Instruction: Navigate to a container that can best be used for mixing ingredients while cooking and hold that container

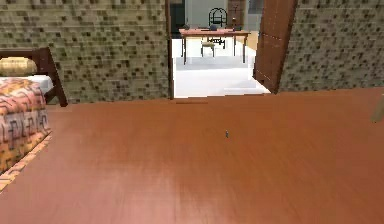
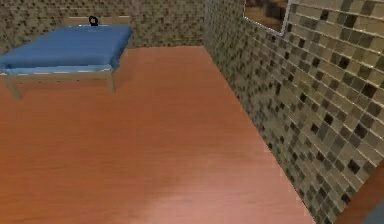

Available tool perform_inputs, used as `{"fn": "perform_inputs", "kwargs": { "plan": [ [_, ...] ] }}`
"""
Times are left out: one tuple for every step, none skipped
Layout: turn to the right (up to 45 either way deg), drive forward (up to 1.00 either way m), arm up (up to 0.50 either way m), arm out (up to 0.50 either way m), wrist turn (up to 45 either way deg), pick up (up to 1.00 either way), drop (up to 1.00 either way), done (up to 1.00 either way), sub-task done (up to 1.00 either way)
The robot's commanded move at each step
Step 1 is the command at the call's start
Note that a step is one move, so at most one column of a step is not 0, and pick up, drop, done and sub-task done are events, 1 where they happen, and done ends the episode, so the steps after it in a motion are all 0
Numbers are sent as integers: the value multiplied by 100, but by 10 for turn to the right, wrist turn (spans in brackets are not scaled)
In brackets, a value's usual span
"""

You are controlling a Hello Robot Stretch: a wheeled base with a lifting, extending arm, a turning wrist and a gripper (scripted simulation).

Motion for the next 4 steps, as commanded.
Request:
{"fn": "perform_inputs", "kwargs": {
  "plan": [
    [-420,0,0,0,0,0,0,0,0],
    [0,30,0,0,0,0,0,0,0],
    [-450,0,0,0,0,0,0,0,0],
    [-90,0,0,0,0,0,0,0,0]
  ]
}}
